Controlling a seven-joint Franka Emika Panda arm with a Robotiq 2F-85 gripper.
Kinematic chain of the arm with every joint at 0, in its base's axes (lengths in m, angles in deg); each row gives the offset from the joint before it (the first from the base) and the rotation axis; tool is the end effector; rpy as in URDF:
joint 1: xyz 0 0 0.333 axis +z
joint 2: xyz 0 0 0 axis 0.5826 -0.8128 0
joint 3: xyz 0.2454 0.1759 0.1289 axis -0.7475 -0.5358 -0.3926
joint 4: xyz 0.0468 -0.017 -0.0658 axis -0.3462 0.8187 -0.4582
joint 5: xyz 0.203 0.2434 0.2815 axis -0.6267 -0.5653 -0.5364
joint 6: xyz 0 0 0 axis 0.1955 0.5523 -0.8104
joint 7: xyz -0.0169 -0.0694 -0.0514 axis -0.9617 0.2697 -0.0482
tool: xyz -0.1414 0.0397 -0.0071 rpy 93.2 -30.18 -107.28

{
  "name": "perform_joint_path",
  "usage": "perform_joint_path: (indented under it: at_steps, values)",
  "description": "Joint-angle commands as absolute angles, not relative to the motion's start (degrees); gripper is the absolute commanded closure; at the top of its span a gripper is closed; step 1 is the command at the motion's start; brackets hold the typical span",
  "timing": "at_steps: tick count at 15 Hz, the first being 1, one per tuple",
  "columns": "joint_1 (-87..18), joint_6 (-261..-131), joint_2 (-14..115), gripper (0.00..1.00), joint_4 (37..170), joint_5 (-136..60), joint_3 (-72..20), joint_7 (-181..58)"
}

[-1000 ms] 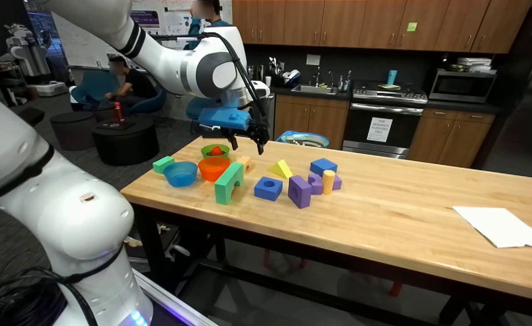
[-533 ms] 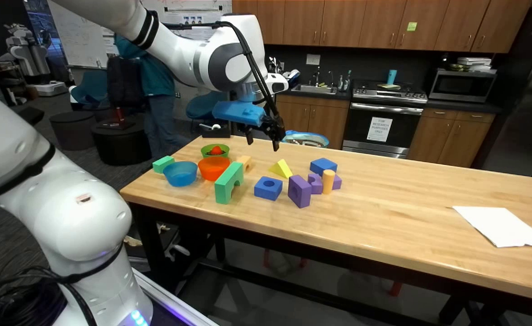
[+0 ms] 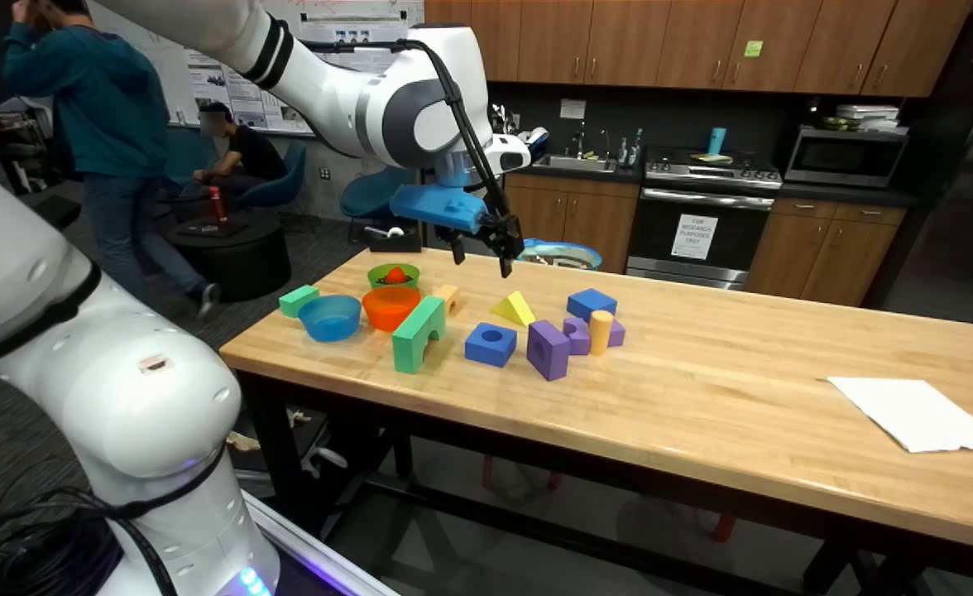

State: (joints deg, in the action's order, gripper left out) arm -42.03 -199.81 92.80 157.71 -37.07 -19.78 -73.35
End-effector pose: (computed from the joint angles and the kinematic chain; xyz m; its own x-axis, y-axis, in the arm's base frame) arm 0.4395 -0.1298 0.4045 0.9503 -0.1025 0.2940 -0.1128 -0.9934 0.0184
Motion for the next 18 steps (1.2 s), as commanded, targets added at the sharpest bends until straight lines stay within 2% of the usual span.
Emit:
perform_joint_path:
  at_steps: [1,6,12,18]
  values:
    - [-44.2,-199.5,93.3,0.00,158.0,-31.4,-22.2,-73.9]
    - [-44.3,-192.1,92.3,0.00,154.7,-24.1,-23.0,-77.4]
    - [-42.1,-183.7,88.9,0.00,150.0,-25.6,-20.1,-89.9]
    - [-42.2,-182.3,82.7,0.00,143.8,-27.8,-17.1,-98.0]
